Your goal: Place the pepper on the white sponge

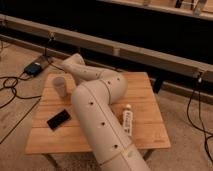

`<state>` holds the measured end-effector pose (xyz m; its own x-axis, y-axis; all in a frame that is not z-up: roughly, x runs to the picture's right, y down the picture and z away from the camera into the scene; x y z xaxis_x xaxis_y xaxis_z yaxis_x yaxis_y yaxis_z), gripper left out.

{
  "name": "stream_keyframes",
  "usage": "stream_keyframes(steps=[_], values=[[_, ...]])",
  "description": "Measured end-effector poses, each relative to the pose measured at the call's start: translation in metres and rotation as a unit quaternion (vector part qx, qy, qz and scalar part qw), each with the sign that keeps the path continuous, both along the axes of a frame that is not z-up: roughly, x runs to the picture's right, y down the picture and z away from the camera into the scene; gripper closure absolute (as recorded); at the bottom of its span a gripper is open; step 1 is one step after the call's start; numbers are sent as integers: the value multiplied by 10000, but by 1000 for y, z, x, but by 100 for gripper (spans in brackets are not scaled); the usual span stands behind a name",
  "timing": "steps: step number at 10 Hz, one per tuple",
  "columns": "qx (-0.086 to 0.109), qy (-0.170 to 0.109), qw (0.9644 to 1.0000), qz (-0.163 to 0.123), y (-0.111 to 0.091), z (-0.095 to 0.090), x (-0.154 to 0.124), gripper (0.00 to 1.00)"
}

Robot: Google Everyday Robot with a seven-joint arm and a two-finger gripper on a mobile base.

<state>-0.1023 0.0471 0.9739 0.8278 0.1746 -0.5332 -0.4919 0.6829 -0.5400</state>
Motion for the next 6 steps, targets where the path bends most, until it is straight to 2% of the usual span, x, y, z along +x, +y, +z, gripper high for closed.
stream_keyframes(steps=[1, 4, 6], values=[[12, 50, 10000, 59, -3, -3, 1, 99], [258, 309, 9982, 450, -32, -21, 10, 100], [501, 590, 9940, 778, -58, -35, 28, 100]])
